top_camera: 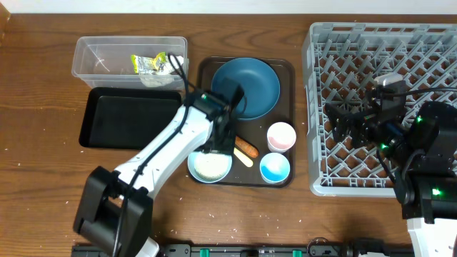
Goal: Sort waste into correct bins and load items into the dishwasher rack
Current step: 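Reach left gripper to white bowl of rice and grasp its rim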
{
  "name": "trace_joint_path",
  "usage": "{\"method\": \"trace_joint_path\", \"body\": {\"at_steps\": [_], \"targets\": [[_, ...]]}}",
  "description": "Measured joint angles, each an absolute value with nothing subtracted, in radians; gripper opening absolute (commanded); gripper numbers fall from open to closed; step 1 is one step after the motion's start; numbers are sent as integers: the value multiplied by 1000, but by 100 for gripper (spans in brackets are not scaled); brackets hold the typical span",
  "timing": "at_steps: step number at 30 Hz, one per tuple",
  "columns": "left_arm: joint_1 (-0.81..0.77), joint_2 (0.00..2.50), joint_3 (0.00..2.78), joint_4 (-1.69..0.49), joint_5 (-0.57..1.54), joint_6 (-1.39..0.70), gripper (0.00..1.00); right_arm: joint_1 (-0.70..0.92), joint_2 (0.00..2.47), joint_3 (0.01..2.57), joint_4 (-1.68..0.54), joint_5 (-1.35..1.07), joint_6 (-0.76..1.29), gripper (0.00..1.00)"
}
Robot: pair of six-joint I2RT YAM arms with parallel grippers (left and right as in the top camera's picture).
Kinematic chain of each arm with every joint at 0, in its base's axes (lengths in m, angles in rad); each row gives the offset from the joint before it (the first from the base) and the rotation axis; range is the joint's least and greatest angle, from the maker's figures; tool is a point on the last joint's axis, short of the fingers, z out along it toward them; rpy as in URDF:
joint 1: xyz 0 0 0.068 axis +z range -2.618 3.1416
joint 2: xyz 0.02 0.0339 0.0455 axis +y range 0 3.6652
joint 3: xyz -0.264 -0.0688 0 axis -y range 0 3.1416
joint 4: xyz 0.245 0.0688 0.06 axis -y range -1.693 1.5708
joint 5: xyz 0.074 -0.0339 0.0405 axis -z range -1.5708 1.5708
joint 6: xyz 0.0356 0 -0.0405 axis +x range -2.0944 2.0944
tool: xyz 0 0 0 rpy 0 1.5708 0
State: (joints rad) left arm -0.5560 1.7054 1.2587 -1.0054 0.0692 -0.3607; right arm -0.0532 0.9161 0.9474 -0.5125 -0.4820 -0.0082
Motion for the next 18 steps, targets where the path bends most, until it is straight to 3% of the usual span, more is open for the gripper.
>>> {"method": "trace_joint_path", "body": {"at_steps": [18], "targets": [[-746, 1698, 1184, -927, 75, -228, 56, -53, 916, 947, -513, -498, -7, 99]]}}
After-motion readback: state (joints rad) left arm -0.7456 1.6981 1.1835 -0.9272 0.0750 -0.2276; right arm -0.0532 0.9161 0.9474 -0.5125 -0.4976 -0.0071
